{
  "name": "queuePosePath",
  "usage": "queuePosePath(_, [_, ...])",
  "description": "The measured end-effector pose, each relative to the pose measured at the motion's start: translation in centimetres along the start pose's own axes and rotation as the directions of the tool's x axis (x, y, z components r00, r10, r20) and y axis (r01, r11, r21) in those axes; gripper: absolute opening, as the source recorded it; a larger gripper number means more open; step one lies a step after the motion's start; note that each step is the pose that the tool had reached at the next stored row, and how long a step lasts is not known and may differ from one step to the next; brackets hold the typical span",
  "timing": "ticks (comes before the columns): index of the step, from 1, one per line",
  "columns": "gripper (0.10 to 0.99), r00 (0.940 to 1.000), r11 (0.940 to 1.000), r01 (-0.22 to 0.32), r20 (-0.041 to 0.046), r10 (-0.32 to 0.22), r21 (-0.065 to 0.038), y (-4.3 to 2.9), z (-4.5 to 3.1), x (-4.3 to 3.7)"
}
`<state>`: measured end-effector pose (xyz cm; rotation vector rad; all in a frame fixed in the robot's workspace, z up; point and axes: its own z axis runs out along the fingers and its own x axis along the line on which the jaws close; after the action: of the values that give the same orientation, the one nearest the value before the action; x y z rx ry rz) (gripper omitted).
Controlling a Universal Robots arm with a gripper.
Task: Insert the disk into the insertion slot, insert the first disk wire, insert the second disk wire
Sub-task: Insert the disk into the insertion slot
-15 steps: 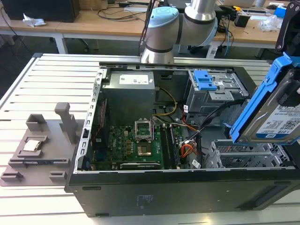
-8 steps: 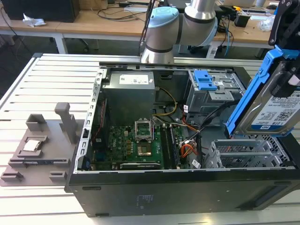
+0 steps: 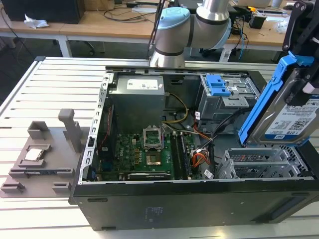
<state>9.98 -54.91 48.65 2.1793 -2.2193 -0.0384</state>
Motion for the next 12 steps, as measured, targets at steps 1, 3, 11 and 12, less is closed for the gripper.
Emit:
queuePosePath(1, [0.365, 1.0000, 1.0000, 0.000, 0.0000, 0.000, 0.000, 0.00, 0.05, 0.00])
queuePosePath(3, [0.365, 1.0000, 1.0000, 0.000, 0.0000, 0.000, 0.000, -0.01, 0.29, 0.00])
queuePosePath(11, [0.365, 1.0000, 1.0000, 0.000, 0.0000, 0.000, 0.000, -0.03, 0.74, -0.01])
queuePosePath(12, [0.365, 1.0000, 1.0000, 0.000, -0.0001, 0.000, 0.000, -0.03, 0.80, 0.00])
